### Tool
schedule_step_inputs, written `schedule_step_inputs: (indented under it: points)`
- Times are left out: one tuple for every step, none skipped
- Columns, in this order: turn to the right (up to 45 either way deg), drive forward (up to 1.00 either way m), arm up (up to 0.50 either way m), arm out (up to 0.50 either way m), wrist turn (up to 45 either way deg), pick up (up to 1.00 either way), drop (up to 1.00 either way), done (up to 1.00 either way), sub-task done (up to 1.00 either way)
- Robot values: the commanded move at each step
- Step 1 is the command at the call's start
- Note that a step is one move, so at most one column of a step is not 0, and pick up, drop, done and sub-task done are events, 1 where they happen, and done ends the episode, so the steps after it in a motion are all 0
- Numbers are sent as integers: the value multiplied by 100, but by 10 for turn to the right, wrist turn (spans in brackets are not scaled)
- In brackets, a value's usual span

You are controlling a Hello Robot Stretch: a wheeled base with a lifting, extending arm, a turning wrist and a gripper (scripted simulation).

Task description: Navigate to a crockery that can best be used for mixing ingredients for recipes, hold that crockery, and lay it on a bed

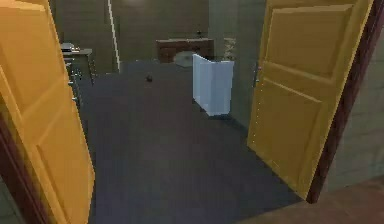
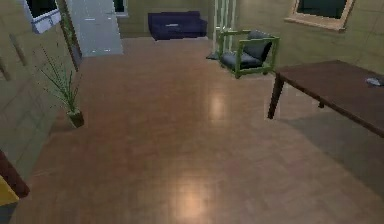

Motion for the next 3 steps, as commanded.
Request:
schedule_step_inputs:
  points:
    - [0, 55, 0, 0, 0, 0, 0, 0, 0]
    - [-180, 0, 0, 0, 0, 0, 0, 0, 0]
    - [0, 100, 0, 0, 0, 0, 0, 0, 0]
